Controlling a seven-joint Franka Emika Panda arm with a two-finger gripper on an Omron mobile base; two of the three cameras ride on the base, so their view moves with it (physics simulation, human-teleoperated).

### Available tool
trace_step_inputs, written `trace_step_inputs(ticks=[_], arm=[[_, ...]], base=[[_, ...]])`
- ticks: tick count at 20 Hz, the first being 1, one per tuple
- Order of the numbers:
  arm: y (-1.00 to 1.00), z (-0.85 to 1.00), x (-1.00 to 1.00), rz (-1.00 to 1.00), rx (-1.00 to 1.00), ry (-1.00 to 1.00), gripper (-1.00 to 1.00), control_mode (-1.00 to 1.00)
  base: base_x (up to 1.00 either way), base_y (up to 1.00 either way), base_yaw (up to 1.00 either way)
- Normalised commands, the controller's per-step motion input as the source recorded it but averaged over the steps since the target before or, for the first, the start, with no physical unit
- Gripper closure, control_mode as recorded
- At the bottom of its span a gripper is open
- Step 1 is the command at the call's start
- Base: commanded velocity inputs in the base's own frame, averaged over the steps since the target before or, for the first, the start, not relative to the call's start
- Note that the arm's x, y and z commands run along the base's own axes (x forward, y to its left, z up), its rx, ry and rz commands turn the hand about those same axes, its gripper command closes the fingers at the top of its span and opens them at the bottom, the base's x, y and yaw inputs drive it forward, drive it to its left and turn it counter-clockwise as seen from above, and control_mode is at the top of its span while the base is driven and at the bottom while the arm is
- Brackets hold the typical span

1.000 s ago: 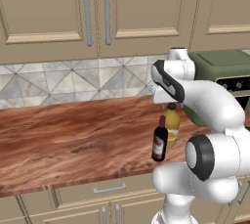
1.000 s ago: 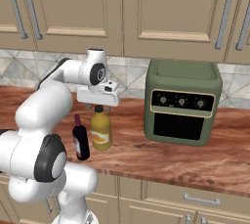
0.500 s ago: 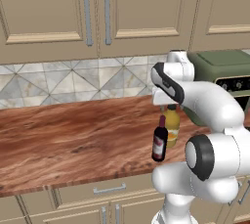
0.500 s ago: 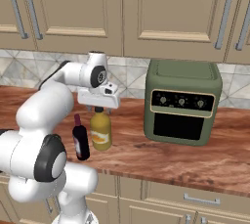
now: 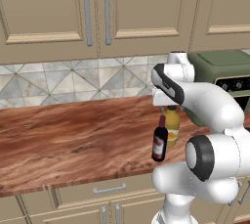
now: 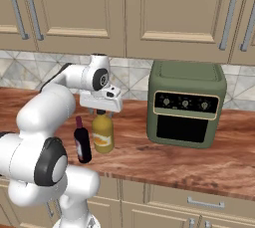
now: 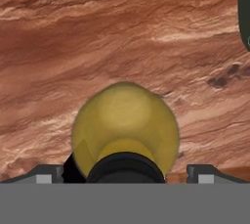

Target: There is a wine glass and glass cup on the dining counter. Place the wine bottle next to the wine glass and the juice bottle next to the glass cup.

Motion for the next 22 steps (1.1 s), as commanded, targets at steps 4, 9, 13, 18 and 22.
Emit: trace_step_inputs(ticks=[4, 9, 13, 18, 22], arm=[[0.0, 0.0, 0.0, -0.03, 0.0, 0.0, -1.0, -1.0], [0.01, 0.0, -0.01, -0.03, -0.01, 0.0, 1.0, -1.0], [0.0, 0.0, 0.0, -0.03, -0.05, 0.0, 1.0, -1.0], [0.0, 0.0, 0.0, -0.02, -0.05, 0.0, 1.0, -1.0], [0.0, 0.06, -0.01, -0.02, -0.03, 0.0, 1.0, -1.0]], base=[[0.0, 0.0, 0.0], [0.0, 0.0, 0.0], [0.0, 0.0, 0.0], [0.0, 0.0, 0.0], [0.0, 0.0, 0.0]])
